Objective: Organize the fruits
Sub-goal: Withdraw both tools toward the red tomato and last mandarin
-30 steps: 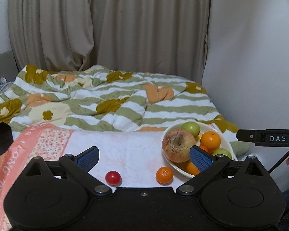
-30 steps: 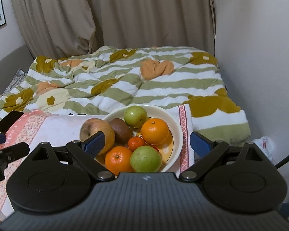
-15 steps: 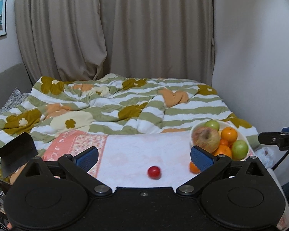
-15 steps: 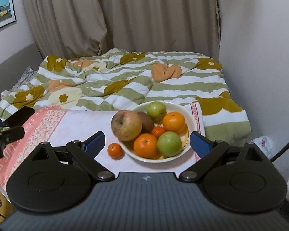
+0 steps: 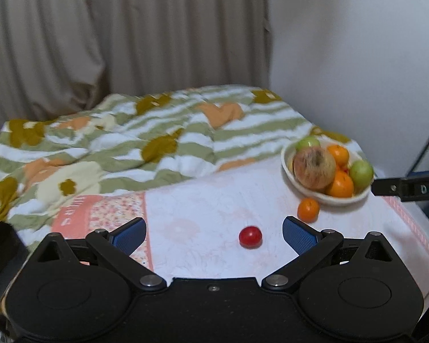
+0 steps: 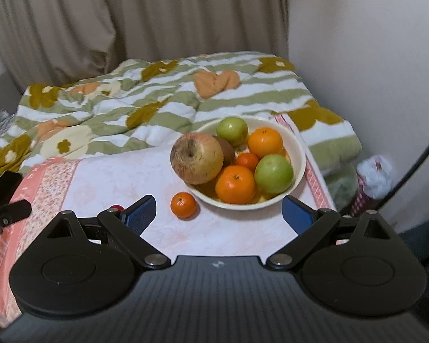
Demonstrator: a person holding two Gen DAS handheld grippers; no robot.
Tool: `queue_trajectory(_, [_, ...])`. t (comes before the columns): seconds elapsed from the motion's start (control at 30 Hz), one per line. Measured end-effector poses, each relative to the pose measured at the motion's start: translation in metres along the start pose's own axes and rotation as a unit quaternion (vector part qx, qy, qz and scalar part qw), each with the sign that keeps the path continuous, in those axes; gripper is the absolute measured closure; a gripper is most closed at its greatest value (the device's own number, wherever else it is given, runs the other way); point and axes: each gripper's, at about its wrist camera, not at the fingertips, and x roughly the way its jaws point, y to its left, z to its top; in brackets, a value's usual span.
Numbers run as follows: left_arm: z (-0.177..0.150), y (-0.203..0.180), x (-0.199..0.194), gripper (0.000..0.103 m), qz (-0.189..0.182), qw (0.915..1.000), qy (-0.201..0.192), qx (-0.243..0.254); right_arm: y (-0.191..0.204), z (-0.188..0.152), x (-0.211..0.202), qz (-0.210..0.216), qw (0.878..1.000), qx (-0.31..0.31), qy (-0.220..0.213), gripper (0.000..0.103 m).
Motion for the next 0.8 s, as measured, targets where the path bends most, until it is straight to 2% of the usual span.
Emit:
queue_trajectory(0.2, [-0.003, 0.015, 0.046, 0.002, -0.061, 0.9974, 0.033, 0.018, 0.013, -0.012, 0.029, -0.019, 0.998, 0.057, 0.007, 0.000])
queue_trajectory(0.3, [-0.003, 0.018, 0.069, 0.008, -0.085, 0.9949, 0.053, 0.009, 0.018, -0.014, 0.043, -0.028, 0.997, 0.069, 0.015, 0.000])
queue_trajectory(0.47, [-0.005, 0.014, 0.094, 0.008, -0.114, 0.9910, 0.070, 0.006, 0.021, -0.014, 0.065, -0.033, 0.996, 0.081, 0.031, 0.000])
queue_trajectory(0.7, [-0.011, -0.001, 0.123, 0.022, -0.127, 0.9875, 0.090, 0.025, 0.021, -0.017, 0.091, -0.037, 0.995, 0.079, 0.051, 0.000])
queue_trajectory(0.8, [-0.014, -0.009, 0.130, 0.035, -0.129, 0.9862, 0.094, 0.044, 0.022, -0.019, 0.099, -0.035, 0.994, 0.080, 0.058, 0.000])
